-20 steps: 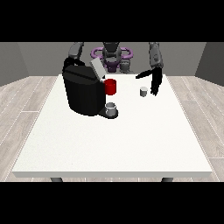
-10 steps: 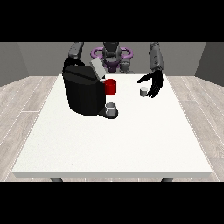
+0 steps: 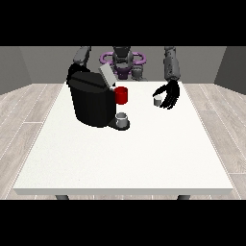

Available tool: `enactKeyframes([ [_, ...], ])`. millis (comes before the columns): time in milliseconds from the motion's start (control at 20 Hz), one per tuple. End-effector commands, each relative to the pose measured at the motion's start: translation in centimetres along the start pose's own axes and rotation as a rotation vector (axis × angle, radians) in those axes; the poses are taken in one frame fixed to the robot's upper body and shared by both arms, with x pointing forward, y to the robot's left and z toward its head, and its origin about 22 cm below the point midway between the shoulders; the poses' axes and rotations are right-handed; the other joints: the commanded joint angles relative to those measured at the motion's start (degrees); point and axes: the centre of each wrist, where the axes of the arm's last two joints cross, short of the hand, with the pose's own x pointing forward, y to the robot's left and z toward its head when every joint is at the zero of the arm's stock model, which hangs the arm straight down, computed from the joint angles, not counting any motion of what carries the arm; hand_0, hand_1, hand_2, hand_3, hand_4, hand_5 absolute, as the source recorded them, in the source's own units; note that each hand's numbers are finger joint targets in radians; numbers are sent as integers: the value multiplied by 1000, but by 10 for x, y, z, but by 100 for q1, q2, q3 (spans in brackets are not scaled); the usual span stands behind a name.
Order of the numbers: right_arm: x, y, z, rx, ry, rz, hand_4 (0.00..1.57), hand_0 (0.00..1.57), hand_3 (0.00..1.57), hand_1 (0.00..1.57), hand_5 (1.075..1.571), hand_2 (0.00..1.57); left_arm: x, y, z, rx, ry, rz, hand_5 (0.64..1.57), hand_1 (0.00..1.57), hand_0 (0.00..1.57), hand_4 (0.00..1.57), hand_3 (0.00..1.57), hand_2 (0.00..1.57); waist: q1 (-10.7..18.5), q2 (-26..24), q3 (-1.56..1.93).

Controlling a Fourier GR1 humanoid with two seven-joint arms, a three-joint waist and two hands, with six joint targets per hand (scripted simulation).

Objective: Insert the coffee pod into the coffee machine and close the lid

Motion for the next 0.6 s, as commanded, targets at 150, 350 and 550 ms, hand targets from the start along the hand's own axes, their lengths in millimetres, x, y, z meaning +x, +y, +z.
enactKeyframes([
  [150, 19, 13, -10, 7, -16, -44, 492, 0, 0, 0, 1571, 0, -2, -12, -7, 57, -34, -46, 1571, 837, 837, 391, 737, 974, -53, 52, -12],
  [350, 7, 7, -3, 25, -67, -45, 515, 0, 0, 0, 1571, 0, -6, 26, -14, 142, -67, -99, 1571, 971, 971, 323, 863, 1086, -251, 414, -12],
  [550, -19, 16, 2, -42, 3, -43, 429, 0, 0, 0, 1571, 0, 11, -9, -15, 19, -30, -199, 1571, 970, 970, 319, 793, 1054, 59, 36, -8],
])
